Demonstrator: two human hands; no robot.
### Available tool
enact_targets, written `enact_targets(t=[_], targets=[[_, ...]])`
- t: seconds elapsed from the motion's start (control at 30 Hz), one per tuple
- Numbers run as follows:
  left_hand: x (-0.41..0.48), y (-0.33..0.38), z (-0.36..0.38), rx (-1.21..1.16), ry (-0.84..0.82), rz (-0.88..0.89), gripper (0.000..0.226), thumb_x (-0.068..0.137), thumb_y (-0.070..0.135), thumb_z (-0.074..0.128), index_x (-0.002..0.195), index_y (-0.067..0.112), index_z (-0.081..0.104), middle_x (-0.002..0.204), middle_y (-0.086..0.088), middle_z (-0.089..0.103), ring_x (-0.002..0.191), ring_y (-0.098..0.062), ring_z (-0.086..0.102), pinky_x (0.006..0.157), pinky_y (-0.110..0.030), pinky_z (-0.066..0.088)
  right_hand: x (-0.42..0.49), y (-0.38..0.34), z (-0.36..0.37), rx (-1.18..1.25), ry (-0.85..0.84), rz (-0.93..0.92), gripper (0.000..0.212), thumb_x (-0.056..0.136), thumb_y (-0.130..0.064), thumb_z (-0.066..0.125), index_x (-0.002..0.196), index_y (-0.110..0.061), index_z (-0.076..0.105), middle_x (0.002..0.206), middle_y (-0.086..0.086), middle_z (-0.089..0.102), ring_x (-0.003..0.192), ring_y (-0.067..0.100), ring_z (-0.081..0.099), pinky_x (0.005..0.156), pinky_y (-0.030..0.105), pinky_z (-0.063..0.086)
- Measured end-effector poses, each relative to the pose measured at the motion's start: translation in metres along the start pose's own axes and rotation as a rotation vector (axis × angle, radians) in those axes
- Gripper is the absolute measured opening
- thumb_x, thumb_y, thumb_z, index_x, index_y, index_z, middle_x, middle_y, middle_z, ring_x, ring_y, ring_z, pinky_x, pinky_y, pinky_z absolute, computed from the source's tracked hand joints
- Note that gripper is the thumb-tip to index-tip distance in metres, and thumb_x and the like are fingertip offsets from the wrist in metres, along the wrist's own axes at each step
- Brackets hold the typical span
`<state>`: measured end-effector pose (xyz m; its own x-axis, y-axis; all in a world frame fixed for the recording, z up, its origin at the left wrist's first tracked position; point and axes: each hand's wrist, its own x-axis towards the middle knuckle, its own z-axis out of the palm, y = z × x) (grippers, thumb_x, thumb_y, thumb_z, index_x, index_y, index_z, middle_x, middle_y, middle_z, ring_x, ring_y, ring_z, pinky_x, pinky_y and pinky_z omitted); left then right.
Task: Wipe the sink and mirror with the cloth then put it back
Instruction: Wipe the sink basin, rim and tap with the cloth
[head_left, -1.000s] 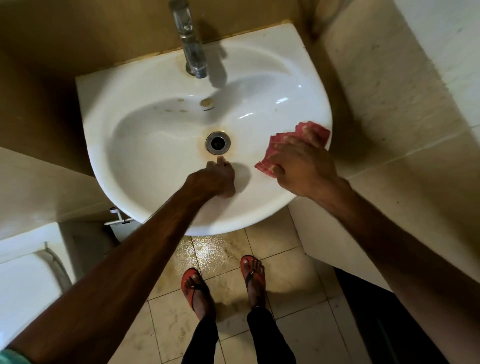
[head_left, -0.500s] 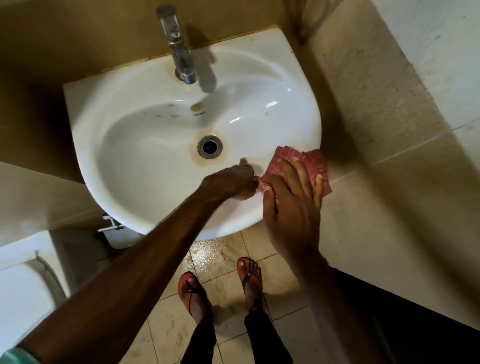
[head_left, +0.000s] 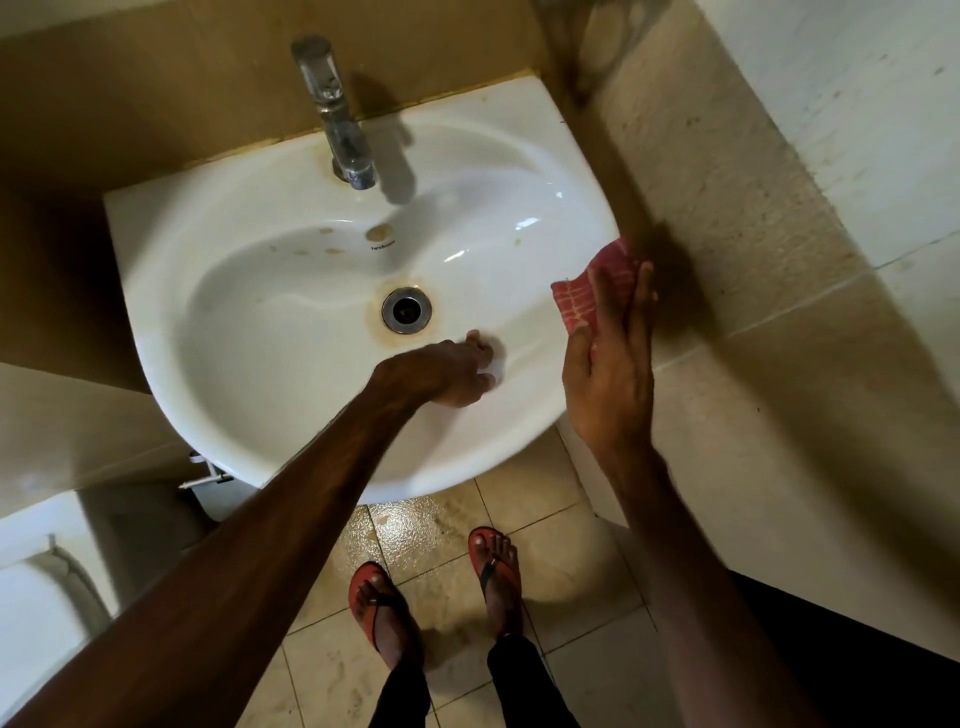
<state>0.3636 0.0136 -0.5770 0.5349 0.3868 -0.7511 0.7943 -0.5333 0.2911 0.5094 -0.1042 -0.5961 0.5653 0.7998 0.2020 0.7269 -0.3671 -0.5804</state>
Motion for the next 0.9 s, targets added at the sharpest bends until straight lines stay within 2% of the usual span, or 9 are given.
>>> enact_targets(t=[0.1,0.3,0.47,0.57,0.73,0.9], targets=[[0.002,0.0,-0.002,0.005,-0.009,0.002,0.059,0.108,0.036,0.029,0.16,0.017,0.008,0.167,-0.005,0.006,0.147,-0.03,0.029,0.114,-0.032,0.028,-0.026,-0.008,-0.004,0.042,-0.012,0.023,0.051,0.107,-0.021,0.045,0.158,-0.018,0.04,0.172,0.012,0.008,0.159,0.034,0.008,0.113,0.058,0.044],[0.007,-0.001,-0.001,0.01,-0.019,-0.031,0.06,0.106,0.036,0.032,0.158,0.013,0.014,0.159,-0.014,0.029,0.139,-0.033,0.039,0.109,-0.033,0.033,-0.004,0.0,-0.01,0.012,-0.077,-0.026,0.049,0.105,-0.022,0.051,0.154,-0.023,0.046,0.172,0.01,0.013,0.159,0.035,0.01,0.117,0.046,0.034],[0.008,-0.001,-0.001,0.017,0.002,-0.052,0.06,0.105,0.039,0.032,0.158,0.015,0.016,0.159,-0.013,0.029,0.141,-0.033,0.037,0.113,-0.036,0.031,0.073,0.016,-0.002,-0.138,-0.182,-0.103,0.046,0.104,-0.021,0.053,0.15,-0.028,0.051,0.171,0.008,0.017,0.158,0.033,0.018,0.12,0.049,0.038],[0.007,0.002,0.002,0.01,0.021,-0.071,0.062,0.105,0.036,0.033,0.158,0.01,0.012,0.158,-0.017,0.03,0.141,-0.034,0.037,0.113,-0.037,0.033,0.093,0.016,0.001,-0.151,-0.208,-0.128,0.048,0.102,-0.018,0.049,0.148,-0.029,0.054,0.171,0.006,0.019,0.157,0.031,0.019,0.121,0.05,0.037],[-0.001,0.004,0.002,-0.011,0.042,-0.087,0.062,0.105,0.032,0.034,0.159,0.013,0.009,0.156,-0.019,0.031,0.139,-0.035,0.039,0.109,-0.035,0.034,0.058,0.011,-0.011,-0.159,-0.17,-0.131,0.045,0.104,-0.02,0.052,0.149,-0.026,0.053,0.172,0.007,0.017,0.158,0.034,0.017,0.117,0.05,0.043],[0.002,-0.004,0.006,-0.022,0.013,-0.059,0.064,0.105,0.033,0.032,0.159,0.015,0.004,0.164,-0.013,0.016,0.143,-0.034,0.034,0.113,-0.038,0.032,0.002,0.005,-0.021,-0.015,-0.118,-0.099,0.043,0.107,-0.026,0.05,0.15,-0.025,0.052,0.172,0.008,0.017,0.157,0.034,0.017,0.112,0.045,0.044]])
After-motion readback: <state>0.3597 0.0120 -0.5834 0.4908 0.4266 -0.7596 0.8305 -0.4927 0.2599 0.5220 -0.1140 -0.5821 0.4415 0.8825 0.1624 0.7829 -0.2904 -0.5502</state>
